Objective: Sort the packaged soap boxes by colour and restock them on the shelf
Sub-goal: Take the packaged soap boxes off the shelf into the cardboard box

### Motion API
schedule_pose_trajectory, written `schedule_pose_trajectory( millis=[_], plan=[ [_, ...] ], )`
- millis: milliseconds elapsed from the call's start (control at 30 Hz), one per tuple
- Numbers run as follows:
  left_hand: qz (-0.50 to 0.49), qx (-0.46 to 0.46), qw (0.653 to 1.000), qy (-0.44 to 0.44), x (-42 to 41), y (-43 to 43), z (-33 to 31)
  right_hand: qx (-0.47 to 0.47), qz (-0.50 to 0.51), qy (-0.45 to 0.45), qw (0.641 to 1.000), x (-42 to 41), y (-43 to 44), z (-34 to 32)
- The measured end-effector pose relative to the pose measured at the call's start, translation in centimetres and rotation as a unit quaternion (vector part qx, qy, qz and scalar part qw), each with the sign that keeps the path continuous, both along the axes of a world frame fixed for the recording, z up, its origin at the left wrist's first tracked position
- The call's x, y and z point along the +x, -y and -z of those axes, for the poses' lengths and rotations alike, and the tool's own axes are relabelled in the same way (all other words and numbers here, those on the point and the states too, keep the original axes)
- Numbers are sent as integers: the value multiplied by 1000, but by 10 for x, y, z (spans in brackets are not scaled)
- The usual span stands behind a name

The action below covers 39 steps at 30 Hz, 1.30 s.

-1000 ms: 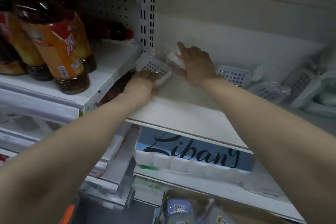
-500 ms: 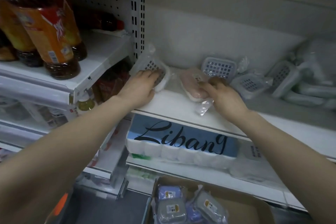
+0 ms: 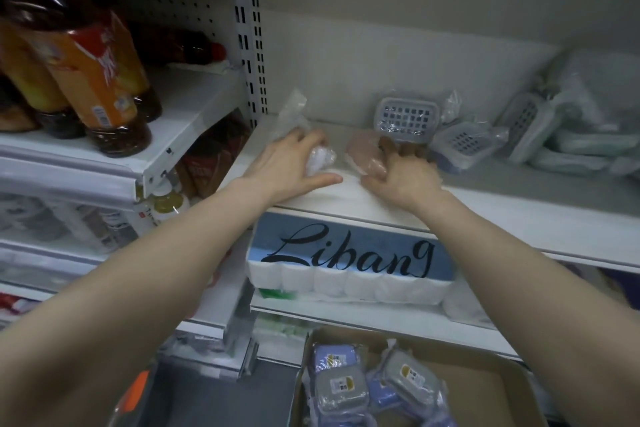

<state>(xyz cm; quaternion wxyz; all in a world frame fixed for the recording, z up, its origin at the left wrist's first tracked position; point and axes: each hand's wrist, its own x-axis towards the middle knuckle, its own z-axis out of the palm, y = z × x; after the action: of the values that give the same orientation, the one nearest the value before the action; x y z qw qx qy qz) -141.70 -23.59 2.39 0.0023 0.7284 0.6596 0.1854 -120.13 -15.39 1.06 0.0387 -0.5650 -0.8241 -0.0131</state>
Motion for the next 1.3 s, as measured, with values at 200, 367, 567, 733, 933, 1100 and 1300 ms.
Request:
schedule_pose_trajectory(
  millis=[200, 367, 567, 733, 933, 1100, 1300],
  plan=[
    [-62, 89, 991, 85, 11, 31, 11, 9, 17, -60, 998, 25, 11, 11],
    [-92, 120, 977, 149, 43, 56, 18, 22, -28, -115, 993, 66, 38, 15],
    [-134, 155, 955, 216, 98, 108, 44, 115, -108, -153, 976, 126, 81, 41],
    [-203, 198, 915, 287, 147, 154, 95, 159, -230, -113, 953, 177, 119, 90],
    [-279, 70, 906, 311, 194, 203, 199, -8, -211, -42, 977, 254, 165, 198],
    [-246, -167, 914, 276, 230, 233, 293, -146, -28, -33, 988, 317, 186, 278],
    [-121, -361, 906, 183, 280, 246, 396, -260, 132, 23, 956, 368, 223, 373]
  ],
)
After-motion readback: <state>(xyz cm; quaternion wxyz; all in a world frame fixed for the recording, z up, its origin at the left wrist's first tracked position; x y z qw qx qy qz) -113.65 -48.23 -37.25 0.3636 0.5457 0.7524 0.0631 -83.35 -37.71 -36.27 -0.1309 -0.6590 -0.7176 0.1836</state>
